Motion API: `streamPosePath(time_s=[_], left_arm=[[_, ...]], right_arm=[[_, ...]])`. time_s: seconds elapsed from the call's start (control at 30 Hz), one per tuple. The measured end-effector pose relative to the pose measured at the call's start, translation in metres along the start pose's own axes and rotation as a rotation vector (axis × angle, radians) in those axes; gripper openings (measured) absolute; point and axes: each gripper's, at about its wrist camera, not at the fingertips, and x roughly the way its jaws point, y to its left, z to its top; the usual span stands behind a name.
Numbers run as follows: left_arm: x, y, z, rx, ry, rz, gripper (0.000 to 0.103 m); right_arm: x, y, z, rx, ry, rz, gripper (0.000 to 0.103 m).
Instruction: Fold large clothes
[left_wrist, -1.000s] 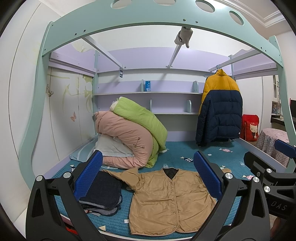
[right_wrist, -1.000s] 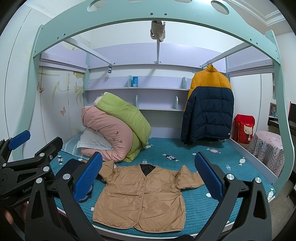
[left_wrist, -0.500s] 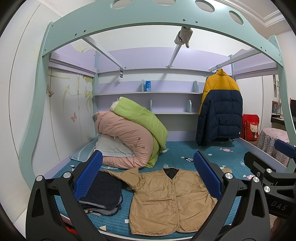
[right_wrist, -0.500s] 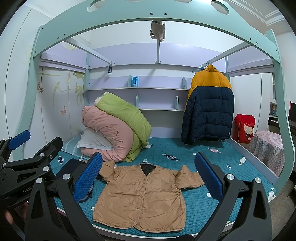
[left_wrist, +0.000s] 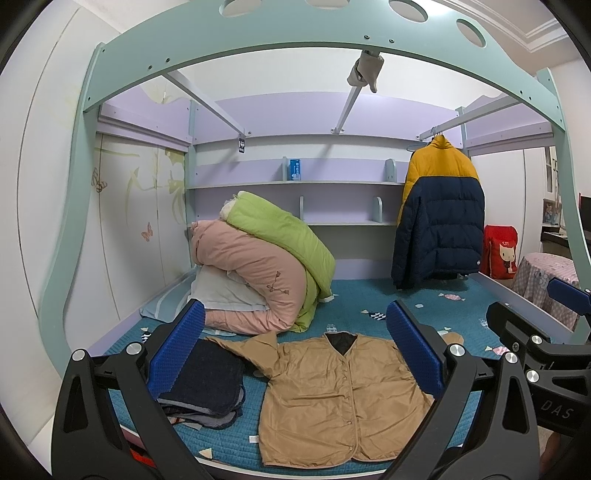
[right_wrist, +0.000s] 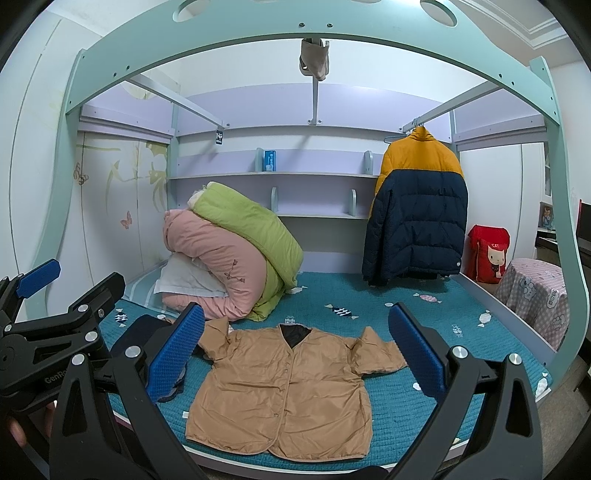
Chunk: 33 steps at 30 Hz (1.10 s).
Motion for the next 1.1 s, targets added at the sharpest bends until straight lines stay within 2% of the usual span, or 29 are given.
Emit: streamPosePath(time_s=[0.27,0.63,0.87,1.1], left_arm=[[0.003,0.006,-0.004,0.002,0.008,0.002,0.099],[0.035,-0.001,-0.015,0.025,0.063,0.006,0.099],[0.071,-0.006,-0.024,0.034,0.132,0.000,0.099],[0.126,-0.017,-0.045,0.059,0.236,0.005,0.099]], right_arm=[[0.005,-0.002,-0.004,0.006,0.009,0.008,0.096],[0.035,-0.010,-0.015,0.031,0.063,0.016,0.096],[0.070,-0.018,-0.028,0.050,0.132,0.019,0.096],[0.119,-0.029,-0.051,0.074,0.234,0.017,0.096]])
